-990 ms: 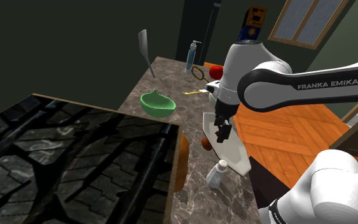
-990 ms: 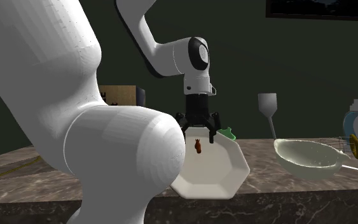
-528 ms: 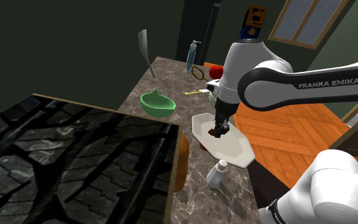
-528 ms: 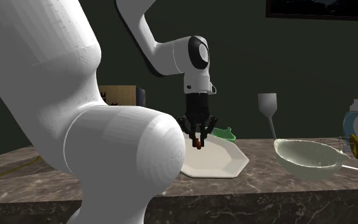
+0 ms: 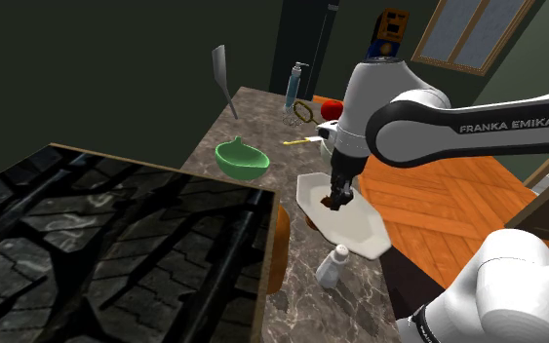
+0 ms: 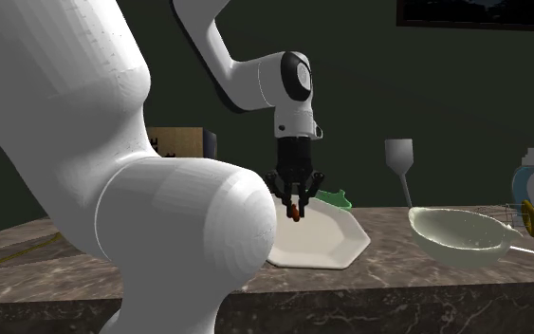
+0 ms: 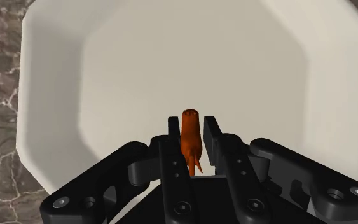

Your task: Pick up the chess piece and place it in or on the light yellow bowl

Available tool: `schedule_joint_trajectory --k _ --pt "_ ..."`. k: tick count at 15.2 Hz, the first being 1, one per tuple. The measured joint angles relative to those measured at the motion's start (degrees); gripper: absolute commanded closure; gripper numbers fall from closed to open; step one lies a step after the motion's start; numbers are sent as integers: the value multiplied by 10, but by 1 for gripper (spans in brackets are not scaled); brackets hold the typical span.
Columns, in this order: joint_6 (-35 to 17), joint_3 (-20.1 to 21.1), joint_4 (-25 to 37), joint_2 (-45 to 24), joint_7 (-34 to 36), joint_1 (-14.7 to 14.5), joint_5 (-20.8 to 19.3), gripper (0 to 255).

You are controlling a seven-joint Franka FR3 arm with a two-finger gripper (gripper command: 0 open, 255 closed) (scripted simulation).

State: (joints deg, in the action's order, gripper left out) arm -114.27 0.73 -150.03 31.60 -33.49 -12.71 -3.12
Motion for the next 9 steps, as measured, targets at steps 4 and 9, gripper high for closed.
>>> schedule_joint_trajectory --k 4,9 --pt "31 -1 21 8 -3 0 0 255" --pt "73 0 51 20 -4 0 2 255"
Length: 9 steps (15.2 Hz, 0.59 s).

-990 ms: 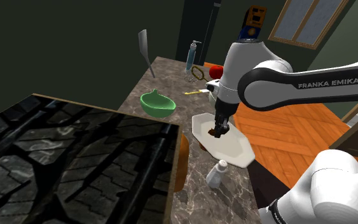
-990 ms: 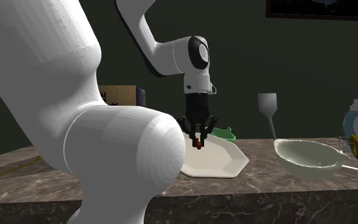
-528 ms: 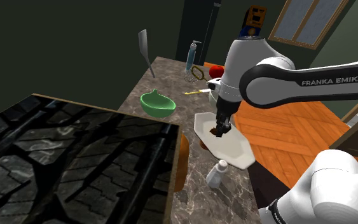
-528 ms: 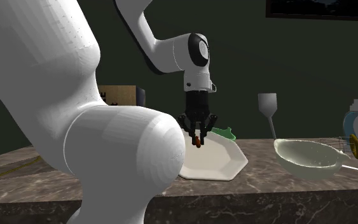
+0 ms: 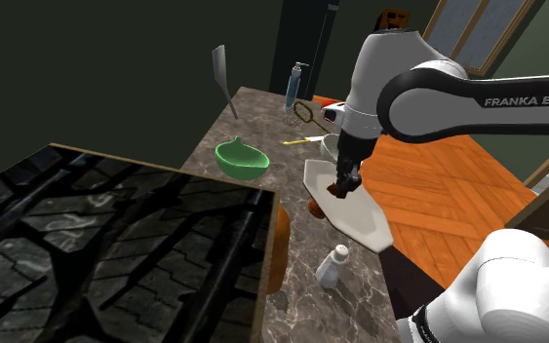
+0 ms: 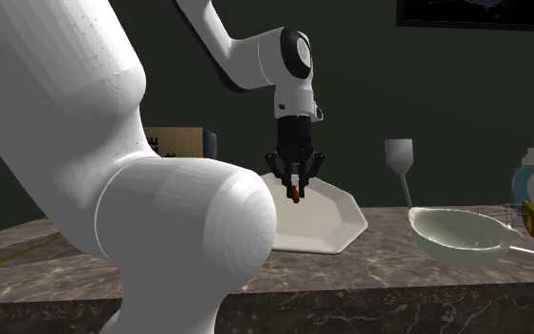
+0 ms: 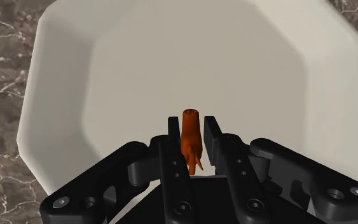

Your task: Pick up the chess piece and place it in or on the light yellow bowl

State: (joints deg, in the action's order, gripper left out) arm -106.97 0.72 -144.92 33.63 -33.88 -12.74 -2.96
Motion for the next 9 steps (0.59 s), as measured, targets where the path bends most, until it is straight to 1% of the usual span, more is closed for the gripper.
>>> schedule_joint_trajectory --k 9 --pt "73 0 64 9 -4 0 1 255"
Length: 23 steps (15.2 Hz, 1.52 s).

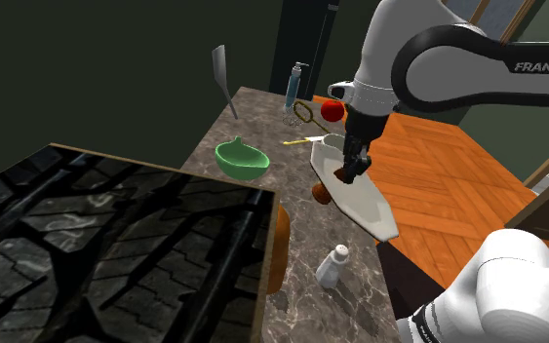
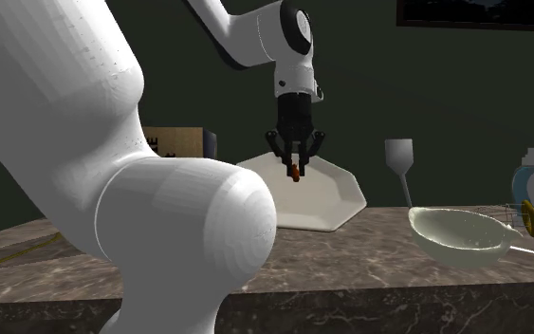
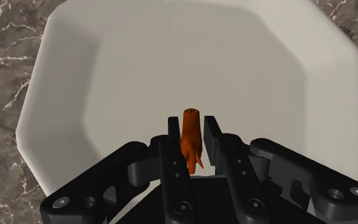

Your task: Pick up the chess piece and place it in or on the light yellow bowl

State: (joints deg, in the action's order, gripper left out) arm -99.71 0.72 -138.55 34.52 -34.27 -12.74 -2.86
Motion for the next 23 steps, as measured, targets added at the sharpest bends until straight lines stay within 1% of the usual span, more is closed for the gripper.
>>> schedule_joint_trajectory --k 13,18,23 --pt "97 1 101 -5 -4 0 1 255" --pt "100 -37 145 -42 -53 17 -22 255" --pt "97 -88 204 -98 -119 38 -45 255"
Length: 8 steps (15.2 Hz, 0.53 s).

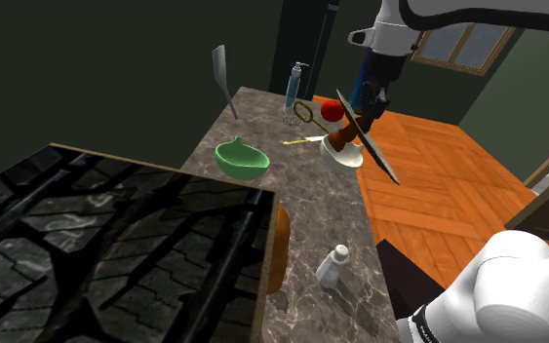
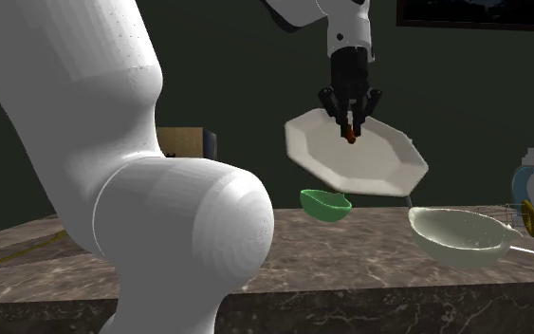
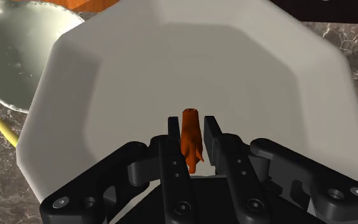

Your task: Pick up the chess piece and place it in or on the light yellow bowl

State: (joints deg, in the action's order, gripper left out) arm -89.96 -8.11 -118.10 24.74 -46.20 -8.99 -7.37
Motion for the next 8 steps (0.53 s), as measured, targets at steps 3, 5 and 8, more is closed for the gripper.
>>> schedule_joint_trajectory --k 3,5,8 --pt "-1 -29 44 -41 -40 11 -7 255" --pt "0 -48 76 -70 -67 18 -9 255" --pt "2 -76 130 -117 -109 30 -7 255"
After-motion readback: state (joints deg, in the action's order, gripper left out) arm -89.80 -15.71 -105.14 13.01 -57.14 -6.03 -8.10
